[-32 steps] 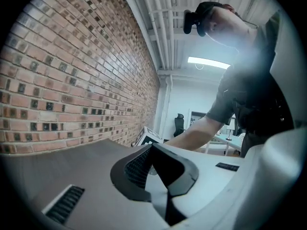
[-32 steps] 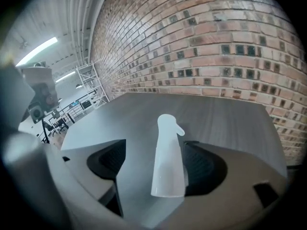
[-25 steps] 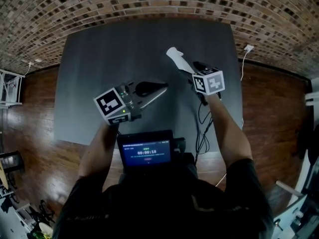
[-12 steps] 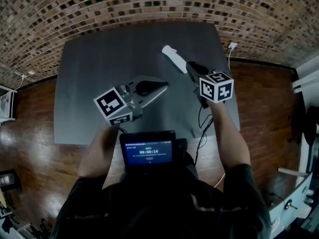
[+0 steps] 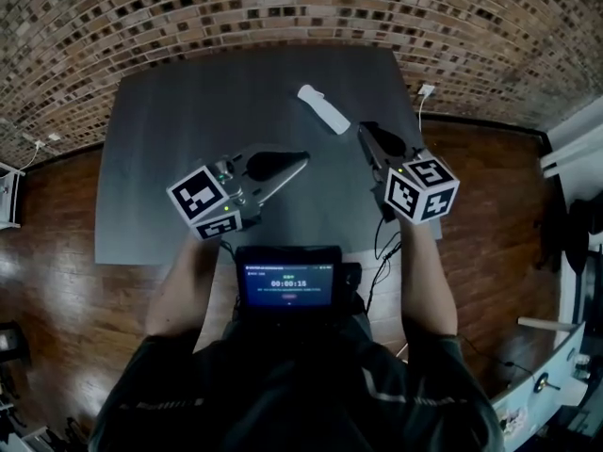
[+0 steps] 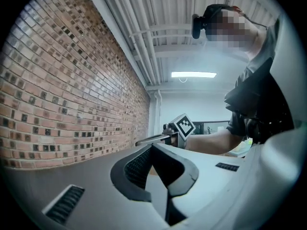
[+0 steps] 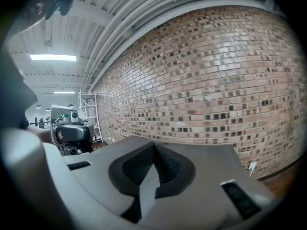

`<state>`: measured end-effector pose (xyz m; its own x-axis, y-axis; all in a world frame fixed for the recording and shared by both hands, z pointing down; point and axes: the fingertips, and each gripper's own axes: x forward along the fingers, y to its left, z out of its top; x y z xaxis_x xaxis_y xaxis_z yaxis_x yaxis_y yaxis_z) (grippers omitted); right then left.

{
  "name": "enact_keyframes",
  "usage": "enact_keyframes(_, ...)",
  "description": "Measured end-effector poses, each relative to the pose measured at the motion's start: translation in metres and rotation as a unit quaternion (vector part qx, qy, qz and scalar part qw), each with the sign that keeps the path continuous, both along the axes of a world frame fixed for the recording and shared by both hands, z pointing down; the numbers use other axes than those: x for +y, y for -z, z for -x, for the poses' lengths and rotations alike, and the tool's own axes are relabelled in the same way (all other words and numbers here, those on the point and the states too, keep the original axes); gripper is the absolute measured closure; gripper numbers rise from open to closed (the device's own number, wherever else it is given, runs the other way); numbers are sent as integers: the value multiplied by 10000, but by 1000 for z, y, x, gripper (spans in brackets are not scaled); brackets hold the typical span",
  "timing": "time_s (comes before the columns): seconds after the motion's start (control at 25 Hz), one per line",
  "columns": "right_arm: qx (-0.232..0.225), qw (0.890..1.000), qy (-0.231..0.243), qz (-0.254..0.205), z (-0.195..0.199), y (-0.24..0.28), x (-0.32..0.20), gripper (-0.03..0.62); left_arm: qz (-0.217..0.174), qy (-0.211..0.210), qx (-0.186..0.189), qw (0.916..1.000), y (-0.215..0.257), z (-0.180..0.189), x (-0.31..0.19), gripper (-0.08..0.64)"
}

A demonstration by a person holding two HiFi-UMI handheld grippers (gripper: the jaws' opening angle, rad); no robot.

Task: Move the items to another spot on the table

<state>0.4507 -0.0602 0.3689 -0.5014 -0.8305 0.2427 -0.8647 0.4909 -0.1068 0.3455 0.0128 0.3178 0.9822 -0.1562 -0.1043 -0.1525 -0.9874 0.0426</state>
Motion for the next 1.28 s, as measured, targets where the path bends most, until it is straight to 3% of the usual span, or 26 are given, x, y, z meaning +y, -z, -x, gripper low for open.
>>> enact_keyframes(0.28,-78,9998,-156,-86,-6,28,19,589,68,157,86,9998,29,-2,5,568)
enact_keyframes(0.56,-144,9996,-248,-86,-19,29,33,591,132,234,133,9996,29,-5,13,568)
enact_keyframes(0.96,-101,9996,-225,-158,-29,34,43,591,-8,204,46,9998,32,-14,22,568)
enact_keyframes(1.28,-168,9992,-358,-64,-19,38,38,591,-100,233,280,9993,46,-4,10,568)
